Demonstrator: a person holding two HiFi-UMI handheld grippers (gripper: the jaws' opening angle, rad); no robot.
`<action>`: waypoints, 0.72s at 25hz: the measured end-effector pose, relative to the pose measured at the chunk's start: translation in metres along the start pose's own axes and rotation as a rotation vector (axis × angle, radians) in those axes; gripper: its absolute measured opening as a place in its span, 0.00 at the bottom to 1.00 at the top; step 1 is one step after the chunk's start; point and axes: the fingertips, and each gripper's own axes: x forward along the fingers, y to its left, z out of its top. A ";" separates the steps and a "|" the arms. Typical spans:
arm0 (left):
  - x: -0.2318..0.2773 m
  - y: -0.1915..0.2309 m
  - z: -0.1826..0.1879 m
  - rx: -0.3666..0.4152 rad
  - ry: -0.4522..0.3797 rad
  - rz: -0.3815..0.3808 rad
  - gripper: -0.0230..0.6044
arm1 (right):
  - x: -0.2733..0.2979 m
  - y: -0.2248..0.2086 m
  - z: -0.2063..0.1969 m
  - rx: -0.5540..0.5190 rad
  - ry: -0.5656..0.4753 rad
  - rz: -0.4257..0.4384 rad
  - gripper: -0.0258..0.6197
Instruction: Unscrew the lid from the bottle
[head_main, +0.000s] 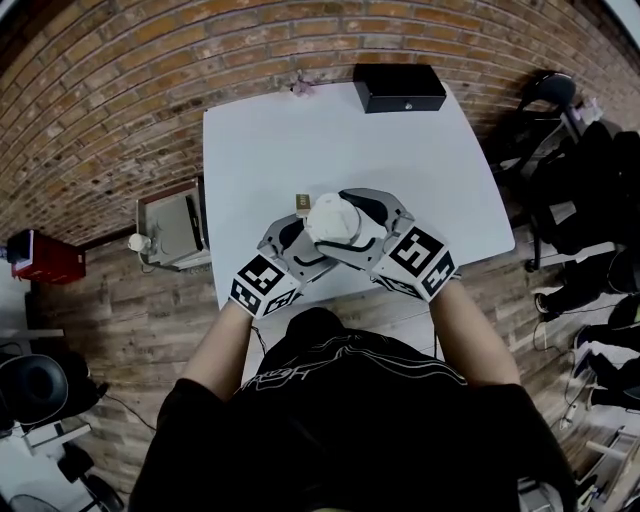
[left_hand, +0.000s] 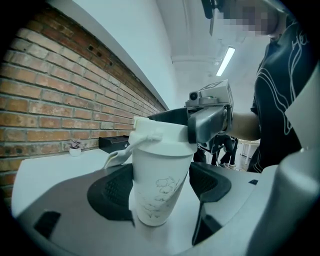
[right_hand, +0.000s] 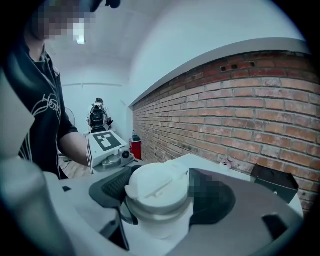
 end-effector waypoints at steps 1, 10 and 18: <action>0.000 0.000 0.000 -0.002 -0.001 0.002 0.62 | 0.000 0.000 0.000 0.002 0.004 0.004 0.61; 0.000 -0.001 -0.001 0.000 0.003 0.002 0.62 | 0.000 0.005 -0.002 -0.064 0.059 0.177 0.60; -0.001 -0.002 -0.002 0.002 0.015 0.004 0.62 | 0.000 0.011 -0.004 -0.173 0.119 0.401 0.60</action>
